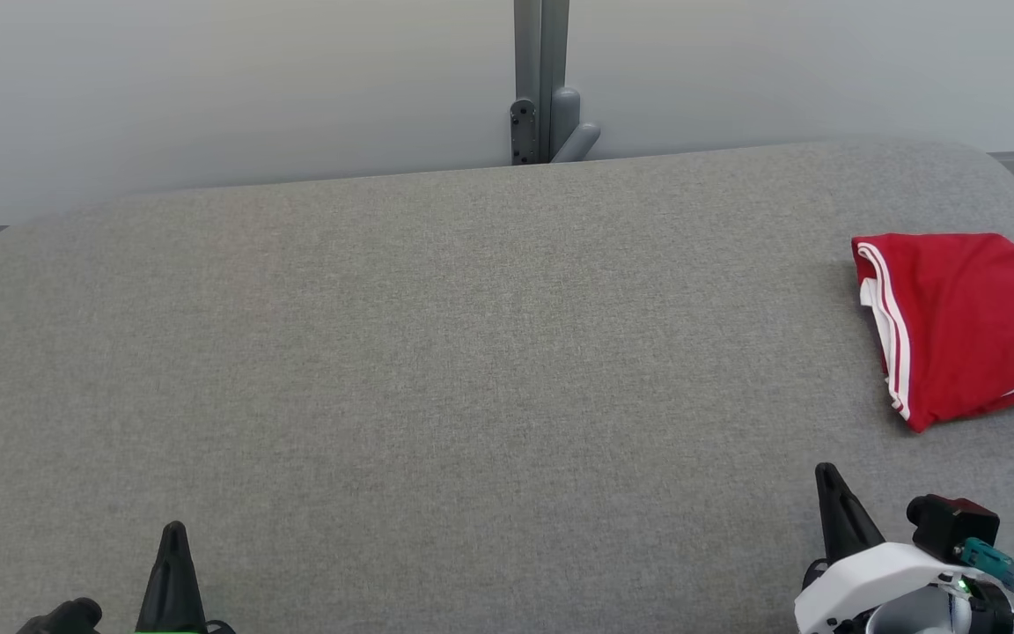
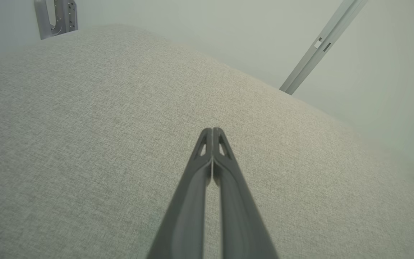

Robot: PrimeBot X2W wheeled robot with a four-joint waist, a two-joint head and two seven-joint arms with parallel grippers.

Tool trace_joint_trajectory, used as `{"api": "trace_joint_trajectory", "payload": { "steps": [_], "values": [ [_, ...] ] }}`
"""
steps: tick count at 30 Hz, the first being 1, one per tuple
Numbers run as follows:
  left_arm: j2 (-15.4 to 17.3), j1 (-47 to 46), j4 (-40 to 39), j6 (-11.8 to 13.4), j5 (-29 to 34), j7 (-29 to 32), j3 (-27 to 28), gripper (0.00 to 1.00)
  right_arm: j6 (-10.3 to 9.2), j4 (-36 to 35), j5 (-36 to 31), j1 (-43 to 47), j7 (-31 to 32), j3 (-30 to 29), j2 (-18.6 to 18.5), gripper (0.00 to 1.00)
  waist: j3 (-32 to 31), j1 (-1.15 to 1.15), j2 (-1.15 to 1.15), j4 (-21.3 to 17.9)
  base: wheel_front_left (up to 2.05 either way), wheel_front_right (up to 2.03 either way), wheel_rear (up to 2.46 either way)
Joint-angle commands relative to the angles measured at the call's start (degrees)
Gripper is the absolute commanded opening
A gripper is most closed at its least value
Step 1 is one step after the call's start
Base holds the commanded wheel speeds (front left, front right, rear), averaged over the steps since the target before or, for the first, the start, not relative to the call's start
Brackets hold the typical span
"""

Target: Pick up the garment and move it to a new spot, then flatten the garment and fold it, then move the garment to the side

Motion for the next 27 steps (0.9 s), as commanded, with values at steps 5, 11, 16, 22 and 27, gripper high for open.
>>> {"api": "trace_joint_trajectory", "payload": {
  "steps": [5, 11, 16, 22, 27],
  "values": [
    [0.31, -2.38, -0.97, -0.44, -6.59, 1.65, 0.21, 0.00, -0.02, -2.01, 7.73, -1.29, 1.66, -0.67, -0.31, 0.00, -0.02, 0.00, 0.04, 0.01, 0.00, 0.00, 0.00],
    [0.35, -3.04, -1.02, -0.54, -10.92, 2.80, 0.27, 0.00, -0.02, -2.61, 12.72, -1.46, 2.82, -1.04, -0.35, 0.00, -0.03, 0.00, 0.05, 0.01, 0.00, 0.00, 0.00],
    [0.39, -3.66, -1.05, -0.66, -14.93, 3.88, 0.33, 0.00, -0.02, -3.15, 17.39, -1.65, 3.93, -1.40, -0.38, 0.00, -0.04, 0.00, 0.06, 0.02, 0.00, 0.00, 0.00],
    [0.44, -4.39, -1.08, -0.80, -19.50, 5.13, 0.41, 0.00, -0.03, -3.76, 22.71, -1.88, 5.21, -1.82, -0.42, 0.00, -0.06, 0.00, 0.08, 0.02, 0.00, 0.00, 0.00],
    [0.48, -4.95, -1.09, -0.92, -23.12, 6.14, 0.48, 0.00, -0.03, -4.24, 26.91, -2.02, 6.23, -2.16, -0.46, 0.00, -0.07, 0.00, 0.09, 0.03, 0.00, 0.00, 0.00]
  ]
}}
